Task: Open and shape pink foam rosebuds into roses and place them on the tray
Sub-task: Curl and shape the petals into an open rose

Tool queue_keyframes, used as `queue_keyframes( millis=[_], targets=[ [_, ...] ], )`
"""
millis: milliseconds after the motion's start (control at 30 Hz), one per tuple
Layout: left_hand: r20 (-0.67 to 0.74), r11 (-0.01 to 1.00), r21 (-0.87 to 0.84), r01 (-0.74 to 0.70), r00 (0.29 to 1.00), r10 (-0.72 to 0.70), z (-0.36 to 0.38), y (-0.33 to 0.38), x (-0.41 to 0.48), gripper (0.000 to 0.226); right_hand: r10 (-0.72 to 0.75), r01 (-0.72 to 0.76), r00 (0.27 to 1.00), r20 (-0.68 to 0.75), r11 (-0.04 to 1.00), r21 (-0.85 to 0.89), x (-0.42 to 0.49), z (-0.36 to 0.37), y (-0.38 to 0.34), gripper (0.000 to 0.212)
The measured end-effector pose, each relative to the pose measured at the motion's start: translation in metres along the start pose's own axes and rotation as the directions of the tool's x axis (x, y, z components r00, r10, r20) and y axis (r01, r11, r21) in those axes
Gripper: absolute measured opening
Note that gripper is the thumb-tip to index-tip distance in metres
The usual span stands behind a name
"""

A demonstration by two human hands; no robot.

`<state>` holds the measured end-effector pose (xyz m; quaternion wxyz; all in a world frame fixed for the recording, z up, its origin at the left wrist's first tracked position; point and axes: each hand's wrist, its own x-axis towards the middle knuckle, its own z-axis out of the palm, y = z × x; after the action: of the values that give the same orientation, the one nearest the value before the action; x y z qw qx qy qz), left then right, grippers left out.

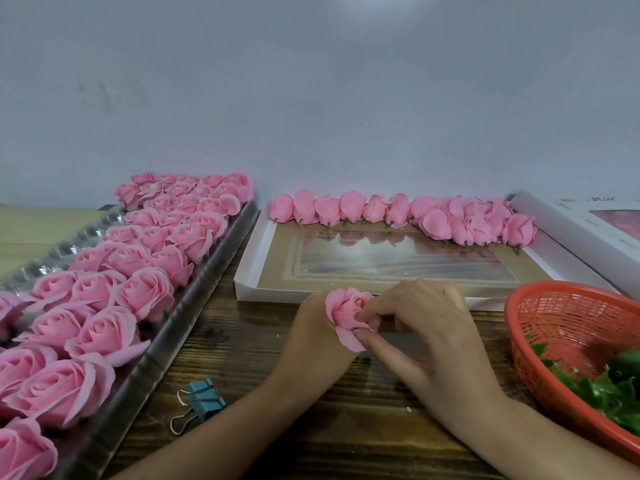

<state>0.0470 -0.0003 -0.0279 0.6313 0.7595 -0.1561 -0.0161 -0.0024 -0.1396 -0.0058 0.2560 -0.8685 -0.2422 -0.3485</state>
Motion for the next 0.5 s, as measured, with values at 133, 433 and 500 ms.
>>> queue_keyframes(
  millis=[133, 433, 500],
  targets=[
    [0.085, 0.993, 0.112, -0.035, 0.996, 0.026, -0.002, -0.002, 0.005, 0.058, 0.017, -0.015, 0.999, 0.048, 0.999, -0.037, 0.001, 0.000, 0.001, 0.012],
    [0.130, 0.972, 0.117, -0.202, 0.974, 0.186, -0.003, 0.010, 0.000, 0.026, 0.065, -0.068, 0.996, 0.057, 0.996, 0.049, -0.001, 0.004, 0.002, 0.009],
    [0.122, 0.972, 0.123, -0.201, 0.975, 0.186, -0.002, 0.007, -0.001, 0.026, 0.033, -0.038, 0.997, 0.071, 0.997, 0.062, -0.001, 0.005, 0.003, 0.007]
  ],
)
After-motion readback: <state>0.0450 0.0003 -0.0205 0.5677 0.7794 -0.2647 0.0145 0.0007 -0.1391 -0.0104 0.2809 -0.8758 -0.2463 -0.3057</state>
